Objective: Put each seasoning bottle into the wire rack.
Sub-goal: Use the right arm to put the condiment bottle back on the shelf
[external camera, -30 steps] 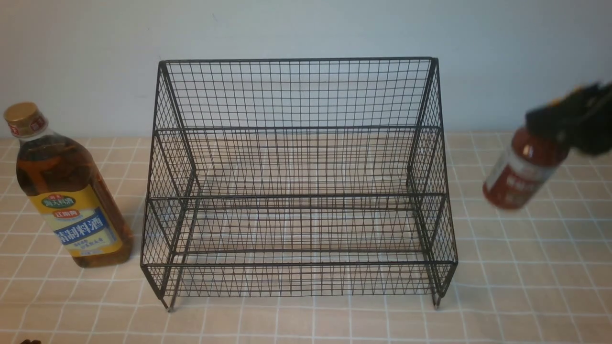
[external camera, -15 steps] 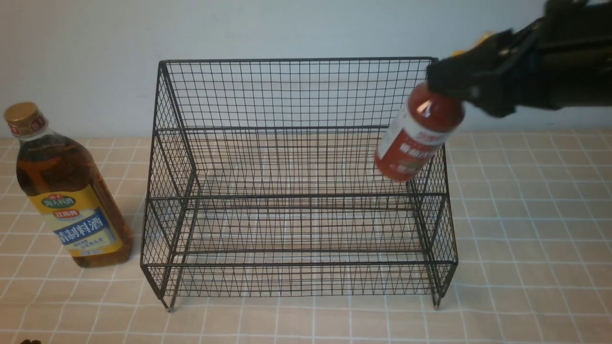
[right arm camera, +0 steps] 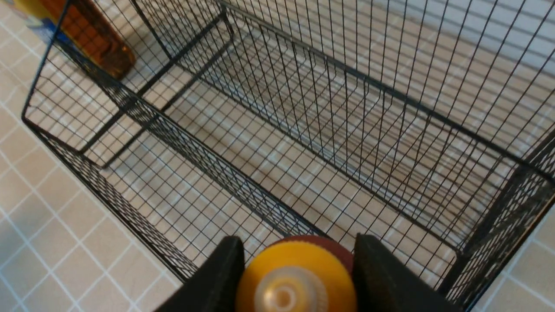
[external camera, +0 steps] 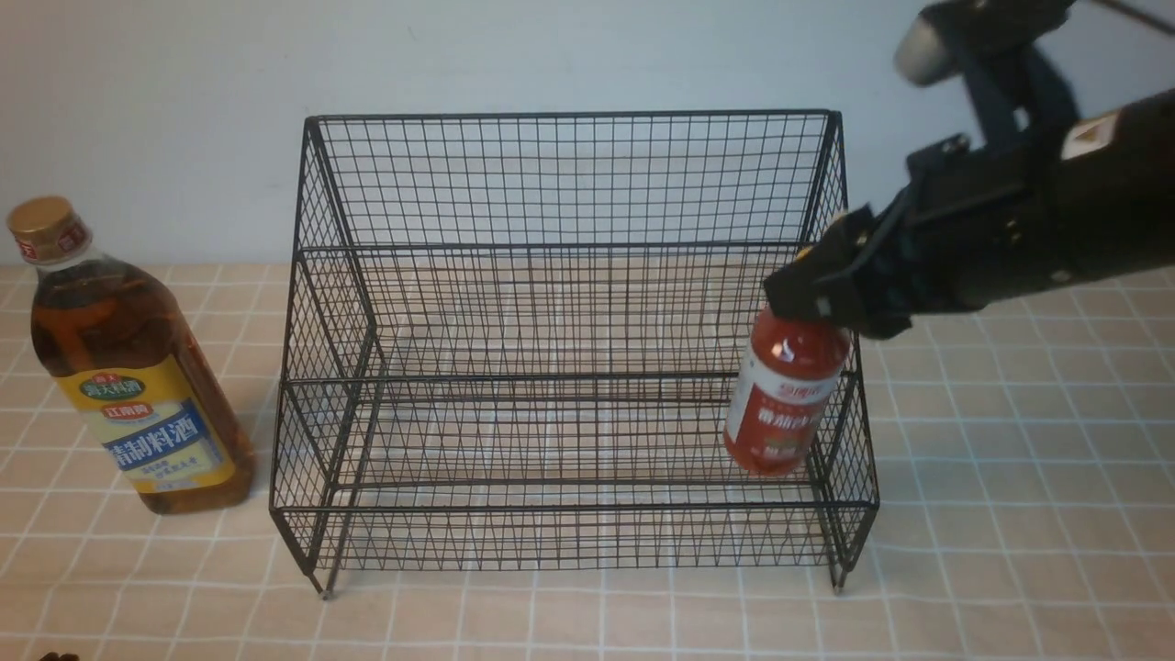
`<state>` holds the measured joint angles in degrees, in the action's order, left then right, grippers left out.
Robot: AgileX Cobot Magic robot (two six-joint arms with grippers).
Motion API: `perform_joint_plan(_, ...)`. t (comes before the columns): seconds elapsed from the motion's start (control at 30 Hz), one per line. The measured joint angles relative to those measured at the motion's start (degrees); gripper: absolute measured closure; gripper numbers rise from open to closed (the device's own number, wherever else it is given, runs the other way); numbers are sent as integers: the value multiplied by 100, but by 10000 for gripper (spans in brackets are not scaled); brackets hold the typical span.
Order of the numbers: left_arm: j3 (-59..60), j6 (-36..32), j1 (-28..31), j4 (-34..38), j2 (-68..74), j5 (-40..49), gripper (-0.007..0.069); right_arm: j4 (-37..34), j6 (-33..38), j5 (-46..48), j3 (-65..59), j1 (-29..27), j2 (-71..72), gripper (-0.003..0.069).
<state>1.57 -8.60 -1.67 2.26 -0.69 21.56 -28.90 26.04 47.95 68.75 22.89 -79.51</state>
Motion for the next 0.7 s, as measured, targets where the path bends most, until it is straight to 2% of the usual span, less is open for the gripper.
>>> perform_joint_plan(0.33,0,0,0,0,0,0,631,139,-6,142,0,0,-700,362)
perform_joint_plan(0.5,0,0,0,0,0,0,631,292,-225,338,0,0,-907,360)
perform_joint_plan(0.57,0,0,0,0,0,0,631,327,-266,457,0,0,-914,346)
perform_joint_plan(0.7,0,0,0,0,0,0,631,303,-377,620,14,0,-914,256)
